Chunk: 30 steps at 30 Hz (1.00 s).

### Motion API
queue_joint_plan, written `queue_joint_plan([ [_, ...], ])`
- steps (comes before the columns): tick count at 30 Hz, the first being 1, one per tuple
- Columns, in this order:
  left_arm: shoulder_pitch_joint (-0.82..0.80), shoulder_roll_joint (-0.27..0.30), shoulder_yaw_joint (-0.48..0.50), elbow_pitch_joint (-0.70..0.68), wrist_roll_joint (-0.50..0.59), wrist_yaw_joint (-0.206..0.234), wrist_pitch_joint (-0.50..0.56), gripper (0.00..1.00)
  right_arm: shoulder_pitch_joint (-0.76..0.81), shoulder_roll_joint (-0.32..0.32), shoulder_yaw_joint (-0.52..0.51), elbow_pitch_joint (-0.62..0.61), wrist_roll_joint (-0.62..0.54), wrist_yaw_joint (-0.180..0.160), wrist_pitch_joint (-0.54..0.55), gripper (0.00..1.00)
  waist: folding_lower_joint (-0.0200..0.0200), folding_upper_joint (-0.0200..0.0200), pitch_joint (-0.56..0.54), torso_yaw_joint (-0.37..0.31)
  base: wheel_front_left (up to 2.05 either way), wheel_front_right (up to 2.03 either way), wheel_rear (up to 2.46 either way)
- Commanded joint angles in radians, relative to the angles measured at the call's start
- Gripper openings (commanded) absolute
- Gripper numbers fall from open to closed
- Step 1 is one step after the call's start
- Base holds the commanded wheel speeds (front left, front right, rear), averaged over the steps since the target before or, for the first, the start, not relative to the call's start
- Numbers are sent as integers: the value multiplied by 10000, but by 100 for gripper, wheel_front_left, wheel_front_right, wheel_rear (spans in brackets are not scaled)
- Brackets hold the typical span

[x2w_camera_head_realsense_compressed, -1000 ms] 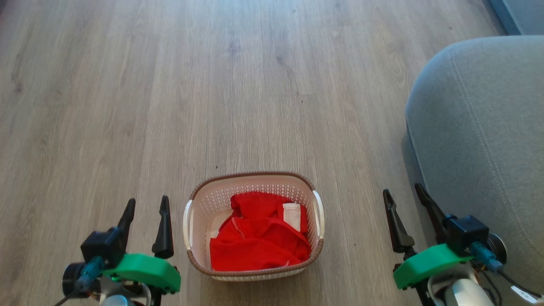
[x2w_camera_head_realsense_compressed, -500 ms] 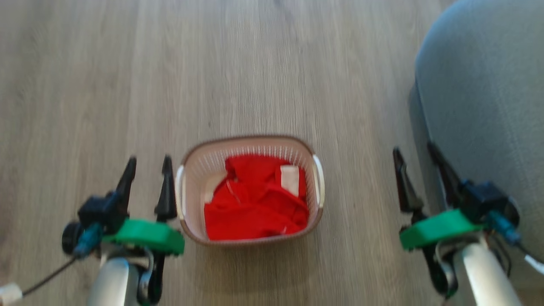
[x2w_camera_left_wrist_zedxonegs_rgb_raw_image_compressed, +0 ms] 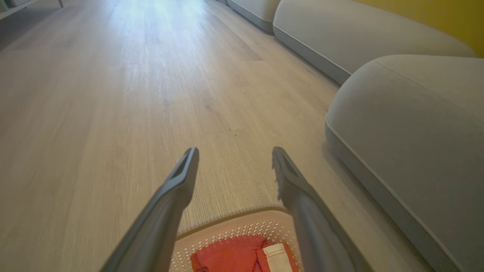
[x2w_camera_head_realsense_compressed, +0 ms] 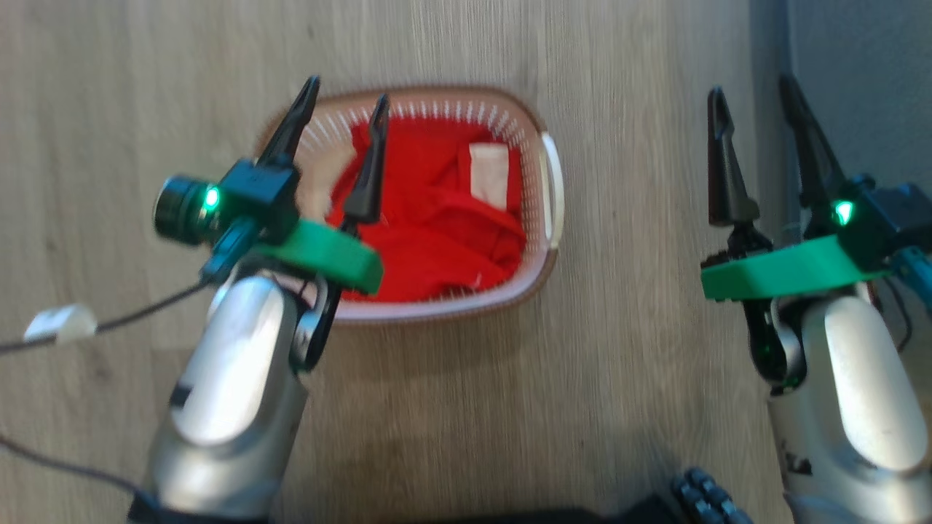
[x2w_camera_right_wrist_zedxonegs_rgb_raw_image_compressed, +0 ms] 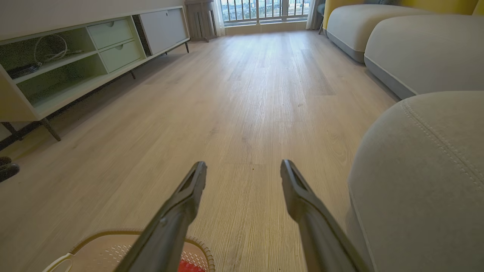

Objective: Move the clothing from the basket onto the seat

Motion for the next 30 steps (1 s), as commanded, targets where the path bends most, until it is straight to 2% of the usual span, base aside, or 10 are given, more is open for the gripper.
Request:
queue_joint_plan([
  [1, -375, 139, 66, 83, 232, -42, -97, 100, -85, -13, 247, -370, 106, 71, -93, 100, -5, 1, 1256, -301, 0, 0, 0],
  [9, -2460, 142, -742, 3796, 1169, -123, -24, 100, -611, 27, 438, -474, 284, 71, -93, 100, -5, 1, 2280, -807, 0, 0, 0],
  [17, -3725, 141, -1579, 6786, 1068, -449, 719, 100, -686, 40, 631, -396, 764, 71, -93, 100, -5, 1, 2491, -1280, 0, 0, 0],
  [22, -4091, 140, -2098, 7762, 818, -705, 854, 100, -682, 41, 677, -411, 986, 71, -93, 100, -5, 1, 2478, -1454, 0, 0, 0],
  [30, -4650, 140, -2827, 8744, 577, -700, 887, 100, -732, 42, 949, -483, 1182, 71, -93, 100, -5, 1, 2789, -1725, 0, 0, 0],
])
